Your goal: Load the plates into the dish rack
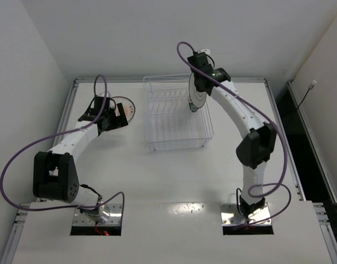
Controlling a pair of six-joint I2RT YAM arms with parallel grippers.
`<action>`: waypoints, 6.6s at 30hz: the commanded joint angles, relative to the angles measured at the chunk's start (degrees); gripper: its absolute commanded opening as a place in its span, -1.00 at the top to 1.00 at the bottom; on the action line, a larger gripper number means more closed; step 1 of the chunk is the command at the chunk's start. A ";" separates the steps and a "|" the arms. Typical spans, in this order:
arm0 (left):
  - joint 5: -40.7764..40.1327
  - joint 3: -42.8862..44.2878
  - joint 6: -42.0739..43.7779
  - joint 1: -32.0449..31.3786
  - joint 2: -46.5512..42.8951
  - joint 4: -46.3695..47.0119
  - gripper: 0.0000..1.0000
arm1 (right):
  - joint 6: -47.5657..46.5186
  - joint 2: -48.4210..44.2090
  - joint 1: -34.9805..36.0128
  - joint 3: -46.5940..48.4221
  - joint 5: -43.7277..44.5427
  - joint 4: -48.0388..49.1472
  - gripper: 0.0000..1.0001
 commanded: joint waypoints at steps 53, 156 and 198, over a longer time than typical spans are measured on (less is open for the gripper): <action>36.56 -9.90 -19.22 23.21 15.30 26.77 -1.00 | 8.95 -41.80 3.84 -34.40 -20.46 5.65 -0.41; 66.55 -3.86 -42.71 2.48 14.95 76.03 1.00 | 20.20 -22.83 -6.09 -43.37 -63.80 45.20 0.80; 13.12 7.22 -5.62 2.48 1.07 13.81 -1.00 | 2.19 5.57 1.64 6.91 6.78 8.62 1.00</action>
